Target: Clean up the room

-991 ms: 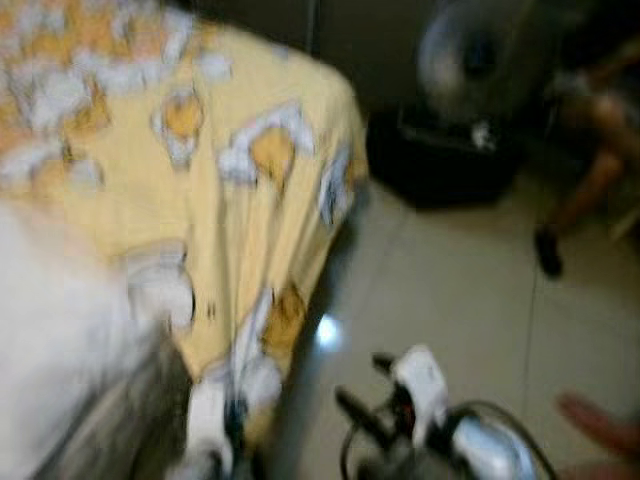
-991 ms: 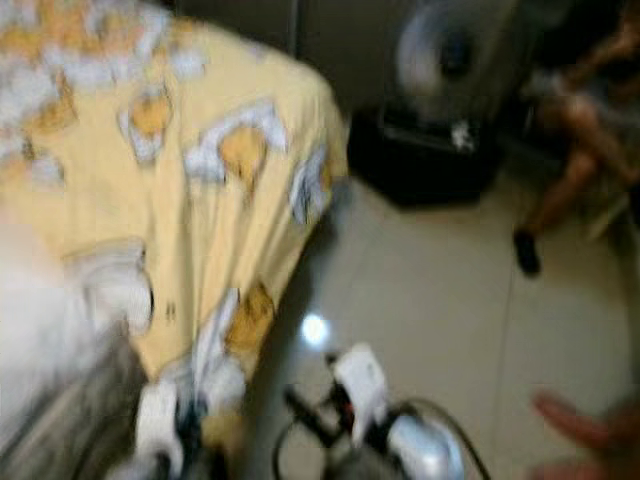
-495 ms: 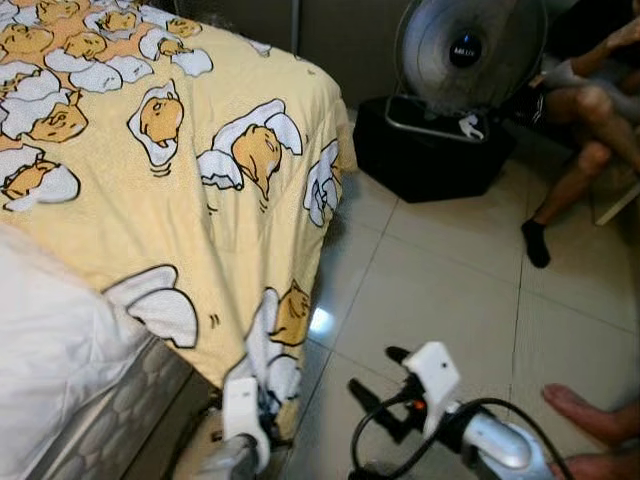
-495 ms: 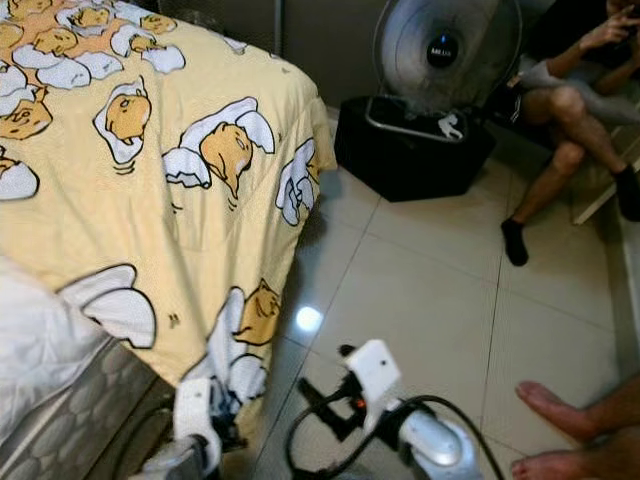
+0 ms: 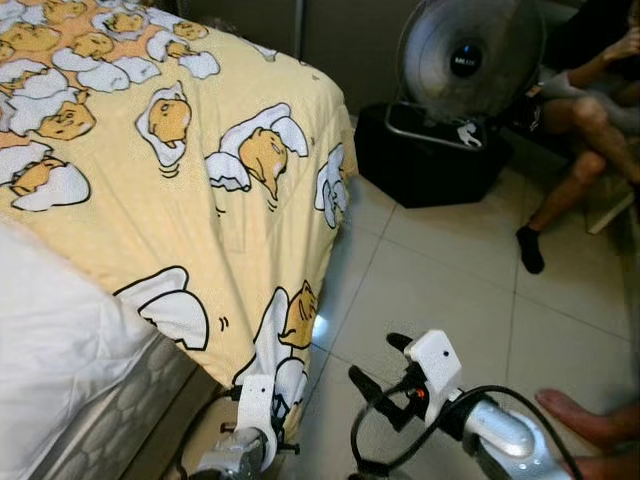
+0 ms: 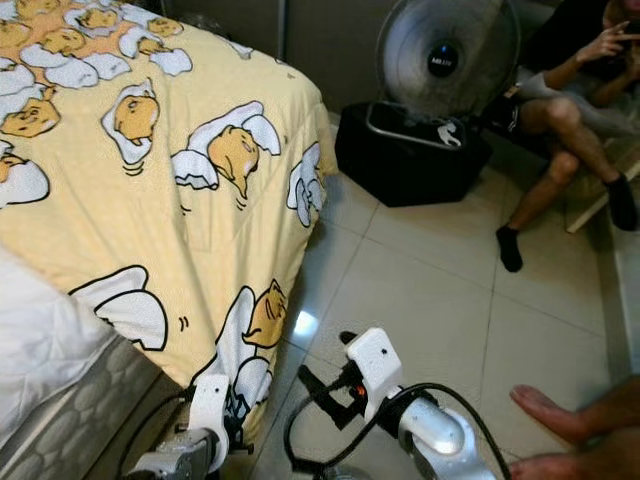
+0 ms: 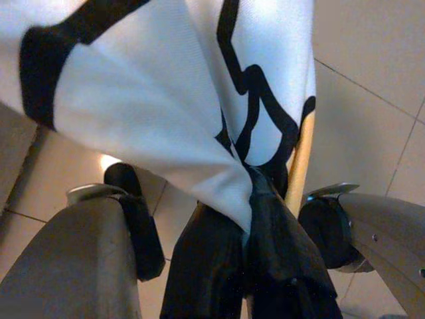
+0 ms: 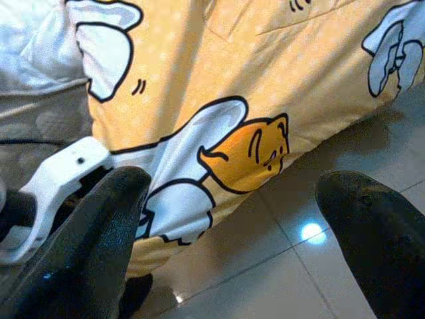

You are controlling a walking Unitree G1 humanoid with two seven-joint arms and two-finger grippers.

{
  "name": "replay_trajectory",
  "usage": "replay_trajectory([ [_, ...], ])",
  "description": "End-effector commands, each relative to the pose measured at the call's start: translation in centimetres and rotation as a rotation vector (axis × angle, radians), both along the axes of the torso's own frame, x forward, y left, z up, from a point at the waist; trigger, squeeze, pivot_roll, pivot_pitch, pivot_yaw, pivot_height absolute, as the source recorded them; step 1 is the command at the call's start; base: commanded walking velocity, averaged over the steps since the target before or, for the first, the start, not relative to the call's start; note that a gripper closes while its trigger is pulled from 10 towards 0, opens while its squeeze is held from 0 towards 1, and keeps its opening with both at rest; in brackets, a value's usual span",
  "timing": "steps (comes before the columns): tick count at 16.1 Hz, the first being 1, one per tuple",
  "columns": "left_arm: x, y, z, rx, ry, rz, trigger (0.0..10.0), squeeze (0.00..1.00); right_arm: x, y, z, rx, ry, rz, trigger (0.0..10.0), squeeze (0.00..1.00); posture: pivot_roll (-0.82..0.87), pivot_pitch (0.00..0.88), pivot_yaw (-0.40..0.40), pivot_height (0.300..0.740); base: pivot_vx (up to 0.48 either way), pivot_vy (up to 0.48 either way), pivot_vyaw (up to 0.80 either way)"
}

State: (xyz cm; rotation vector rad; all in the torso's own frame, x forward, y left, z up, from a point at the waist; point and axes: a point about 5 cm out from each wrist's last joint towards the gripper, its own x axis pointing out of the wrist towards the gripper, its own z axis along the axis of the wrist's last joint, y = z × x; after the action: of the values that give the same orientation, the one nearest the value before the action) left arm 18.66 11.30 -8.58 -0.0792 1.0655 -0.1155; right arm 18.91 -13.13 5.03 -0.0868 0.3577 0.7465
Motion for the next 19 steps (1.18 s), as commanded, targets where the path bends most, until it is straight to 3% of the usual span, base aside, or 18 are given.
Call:
replay_trajectory([
  [1, -2.1, -1.0, -0.9, -0.004, 0.106, -0.031, 10.0, 0.0, -0.5, -0.4, -0.3, -0.031, 0.019, 0.012, 10.0, 0.0, -0.25, 0.142, -0.131, 0.698, 0.0, 0.0, 0.0],
  [2, -1.8, -1.3, -0.8, 0.0, 0.093, -0.041, 10.0, 1.0, -0.9, -0.6, -0.2, -0.041, 0.026, 0.012, 10.0, 0.0, -0.27, 0.148, -0.135, 0.698, 0.0, 0.0, 0.0],
  [6, -1.7, -1.9, -0.7, -0.005, 0.089, -0.04, 10.0, 1.0, -1.5, -0.9, -0.4, -0.07, 0.044, 0.001, 10.0, 0.0, -0.28, 0.155, -0.133, 0.698, 0.0, 0.0, 0.0],
  [7, -1.9, -2.0, -0.7, -0.005, 0.097, -0.041, 10.0, 1.0, -1.6, -0.9, -0.6, -0.071, 0.054, -0.006, 10.0, 1.0, -0.28, 0.161, -0.131, 0.698, 0.0, 0.0, 0.0],
  [12, -2.1, -1.6, -0.9, 0.01, 0.106, -0.024, 10.0, 1.0, -1.6, -0.8, -0.8, -0.062, 0.066, -0.022, 10.0, 1.0, -0.27, 0.157, -0.119, 0.698, 0.0, 0.0, 0.0],
  [16, -0.3, 1.3, -0.2, 0.063, 0.013, 0.002, 10.0, 1.0, 0.3, 0.3, -1.3, -0.022, 0.027, -0.066, 10.0, 1.0, -0.18, 0.071, -0.084, 0.698, 0.0, 0.0, 0.0],
  [19, 0.8, 2.4, 0.3, 0.097, -0.034, -0.005, 10.0, 1.0, 1.5, 0.9, -1.7, -0.011, 0.013, -0.074, 10.0, 1.0, -0.15, 0.011, -0.068, 0.698, 0.0, 0.0, 0.0],
])
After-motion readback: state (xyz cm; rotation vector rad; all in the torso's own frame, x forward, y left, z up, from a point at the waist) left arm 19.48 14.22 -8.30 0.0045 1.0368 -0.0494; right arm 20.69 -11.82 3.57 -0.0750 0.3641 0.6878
